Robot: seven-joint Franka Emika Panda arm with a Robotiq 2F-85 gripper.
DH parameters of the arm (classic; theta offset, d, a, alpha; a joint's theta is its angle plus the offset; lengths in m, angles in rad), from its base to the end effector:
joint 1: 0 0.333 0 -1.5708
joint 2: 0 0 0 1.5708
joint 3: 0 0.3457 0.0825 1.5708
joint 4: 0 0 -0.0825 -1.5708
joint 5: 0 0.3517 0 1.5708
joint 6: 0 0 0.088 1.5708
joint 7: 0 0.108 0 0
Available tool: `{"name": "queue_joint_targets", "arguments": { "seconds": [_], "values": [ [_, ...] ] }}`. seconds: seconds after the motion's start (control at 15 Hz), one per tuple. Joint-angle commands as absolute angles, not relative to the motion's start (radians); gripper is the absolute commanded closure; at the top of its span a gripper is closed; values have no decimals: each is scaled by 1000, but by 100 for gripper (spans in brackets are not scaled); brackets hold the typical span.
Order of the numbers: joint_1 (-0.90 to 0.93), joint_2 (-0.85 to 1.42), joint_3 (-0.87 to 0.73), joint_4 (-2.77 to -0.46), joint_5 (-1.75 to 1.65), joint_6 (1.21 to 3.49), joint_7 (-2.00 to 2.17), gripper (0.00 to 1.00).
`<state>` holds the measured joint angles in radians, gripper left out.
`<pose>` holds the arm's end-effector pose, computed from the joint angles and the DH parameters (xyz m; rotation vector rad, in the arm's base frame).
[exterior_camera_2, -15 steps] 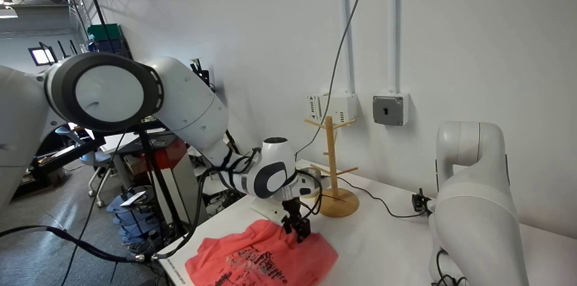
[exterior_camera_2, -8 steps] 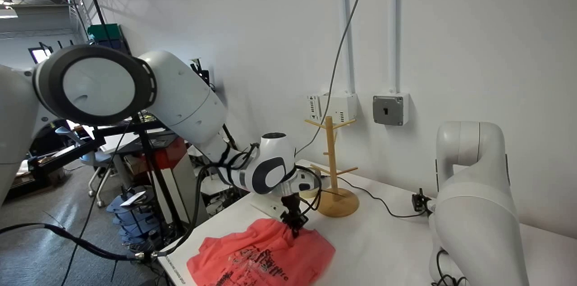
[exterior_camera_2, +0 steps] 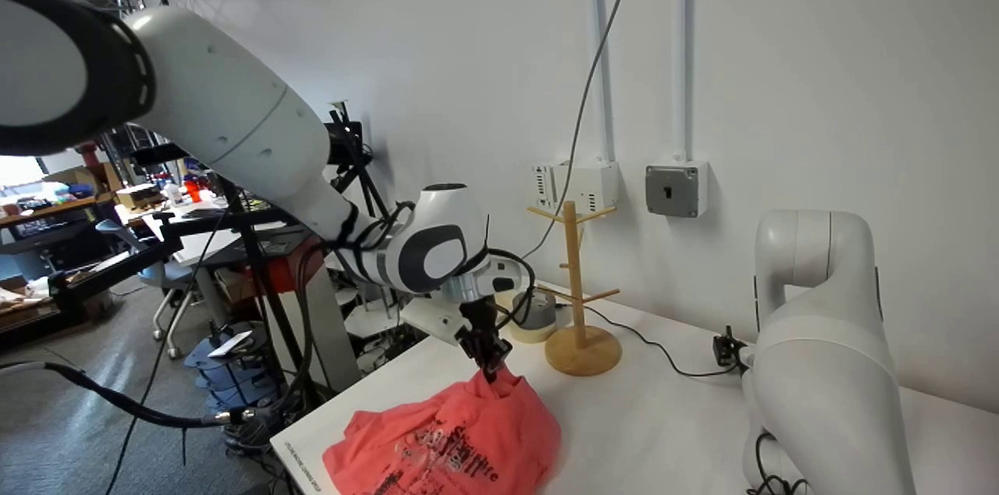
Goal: Pick up the orange sweater and put it back down
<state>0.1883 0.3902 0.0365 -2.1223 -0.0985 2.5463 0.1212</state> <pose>0.5585 0.1281 0.2807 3.0920 0.2810 0.0642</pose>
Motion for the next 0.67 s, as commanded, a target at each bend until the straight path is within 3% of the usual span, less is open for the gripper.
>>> {"name": "queue_joint_targets", "arguments": {
  "seconds": [0.0, 0.6],
  "values": [
    [172, 184, 50, -2251, -96, 2489, 115, 100],
    [161, -137, 79, -2319, -83, 2333, 109, 100]
  ]
}}
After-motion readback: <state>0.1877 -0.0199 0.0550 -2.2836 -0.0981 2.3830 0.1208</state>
